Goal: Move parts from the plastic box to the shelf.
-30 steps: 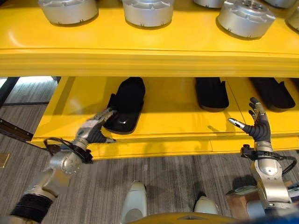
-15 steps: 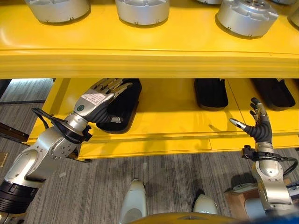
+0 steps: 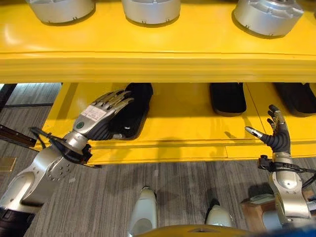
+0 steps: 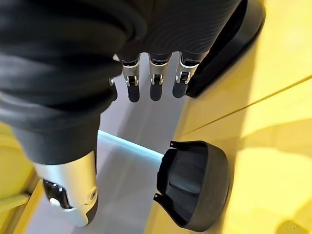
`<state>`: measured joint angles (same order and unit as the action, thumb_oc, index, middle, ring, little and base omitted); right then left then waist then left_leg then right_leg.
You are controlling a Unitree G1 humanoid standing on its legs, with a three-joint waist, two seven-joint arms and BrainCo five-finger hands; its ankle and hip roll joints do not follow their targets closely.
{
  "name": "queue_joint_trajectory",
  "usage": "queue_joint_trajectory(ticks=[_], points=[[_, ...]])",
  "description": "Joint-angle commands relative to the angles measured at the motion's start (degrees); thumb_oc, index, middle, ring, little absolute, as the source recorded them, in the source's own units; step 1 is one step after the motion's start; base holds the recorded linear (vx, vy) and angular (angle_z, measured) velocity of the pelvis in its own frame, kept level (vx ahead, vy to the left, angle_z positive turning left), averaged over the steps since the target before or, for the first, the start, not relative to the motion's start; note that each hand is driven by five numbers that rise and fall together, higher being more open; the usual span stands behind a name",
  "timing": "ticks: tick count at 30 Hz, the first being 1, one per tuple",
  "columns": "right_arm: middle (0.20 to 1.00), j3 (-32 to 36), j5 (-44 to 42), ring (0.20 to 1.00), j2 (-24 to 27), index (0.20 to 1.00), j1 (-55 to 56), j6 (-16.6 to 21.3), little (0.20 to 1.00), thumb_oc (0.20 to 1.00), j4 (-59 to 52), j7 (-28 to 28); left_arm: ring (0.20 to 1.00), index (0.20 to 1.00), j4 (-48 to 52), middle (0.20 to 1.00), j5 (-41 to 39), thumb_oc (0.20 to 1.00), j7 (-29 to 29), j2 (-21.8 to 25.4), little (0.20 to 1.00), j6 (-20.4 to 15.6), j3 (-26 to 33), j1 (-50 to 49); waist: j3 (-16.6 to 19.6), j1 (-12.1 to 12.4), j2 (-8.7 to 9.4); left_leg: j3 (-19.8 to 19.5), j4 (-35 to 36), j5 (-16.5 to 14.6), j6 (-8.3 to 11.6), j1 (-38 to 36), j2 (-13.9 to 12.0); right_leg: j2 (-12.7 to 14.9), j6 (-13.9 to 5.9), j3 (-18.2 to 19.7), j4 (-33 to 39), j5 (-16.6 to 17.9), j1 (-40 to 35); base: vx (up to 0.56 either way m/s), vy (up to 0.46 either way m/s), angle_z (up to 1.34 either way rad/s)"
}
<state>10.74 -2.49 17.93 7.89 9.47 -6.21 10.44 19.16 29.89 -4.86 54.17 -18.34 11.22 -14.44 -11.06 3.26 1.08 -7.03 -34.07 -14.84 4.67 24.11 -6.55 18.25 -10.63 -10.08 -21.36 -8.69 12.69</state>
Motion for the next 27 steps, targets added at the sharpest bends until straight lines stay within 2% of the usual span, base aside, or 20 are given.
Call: queue_joint_trajectory(ticks=[1,9,14,20,21,27], points=[[1.000,3.31,1.50,1.000,-0.32,1.000,0.24,2.80,1.000,1.000,-4.68,0.92,1.000,1.000,3.70,1.000,-1.37,1.000,-1.16,0.28,1.000,-1.16,2.94,-0.97,2.41,0.67,0.52,-1.79,1.99,6.09,-1.54,0.09,0.82,-0.94,2.59,0.52,-9.00,1.15,1.19,0.01,-0.006,0.04],[1.000,3.84,1.96,1.000,-0.46,1.000,1.76,2.81,1.000,1.000,-5.40,0.44,1.000,1.000,6.39,1.000,0.74,1.000,-2.15,-0.65,1.000,-1.86,9.95,-11.25,1.57,2.09,0.64,-1.81,2.69,6.08,-1.65,-1.09,1.36,-0.59,2.55,0.08,-8.82,1.09,0.11,0.01,-0.002,0.03],[1.000,3.78,1.99,1.000,-0.44,1.000,2.03,2.87,1.000,1.000,-5.47,0.36,1.000,1.000,8.05,1.000,0.74,1.000,-1.91,-0.87,1.000,-2.51,11.38,-14.08,1.06,2.52,0.79,-1.90,2.82,6.25,-1.78,-1.03,1.62,-0.41,2.54,-0.06,-8.99,1.04,-0.03,0.00,-0.005,0.10],[1.000,3.07,1.69,1.000,-0.48,1.000,2.21,2.83,1.000,1.000,-5.22,0.39,1.000,1.000,8.20,1.000,-1.52,1.000,0.23,-1.00,1.000,-3.09,8.32,-15.01,0.71,2.71,0.92,-2.00,3.01,6.62,-1.96,-1.04,1.78,-0.41,2.54,-0.14,-9.09,1.08,0.04,0.00,-0.001,0.01],[1.000,2.95,1.57,1.000,-0.56,1.000,1.88,2.52,1.000,1.000,-4.80,0.51,1.000,1.000,5.94,1.000,-4.06,1.000,3.02,-1.24,1.000,-2.60,4.23,-14.76,0.44,2.64,0.93,-2.09,2.66,6.62,-2.09,-0.81,1.79,-0.41,2.61,-0.15,-9.45,1.01,0.27,0.00,0.000,0.00],[1.000,3.37,1.75,1.000,-0.51,1.000,1.45,2.45,1.000,1.000,-4.62,1.08,1.000,1.000,1.93,1.000,-6.37,1.000,4.94,-2.33,1.000,-1.84,1.08,-14.90,-0.03,2.86,0.77,-2.21,2.38,6.52,-2.15,-0.75,1.81,-0.43,2.60,0.00,-10.03,0.78,0.50,0.00,0.000,0.00]])
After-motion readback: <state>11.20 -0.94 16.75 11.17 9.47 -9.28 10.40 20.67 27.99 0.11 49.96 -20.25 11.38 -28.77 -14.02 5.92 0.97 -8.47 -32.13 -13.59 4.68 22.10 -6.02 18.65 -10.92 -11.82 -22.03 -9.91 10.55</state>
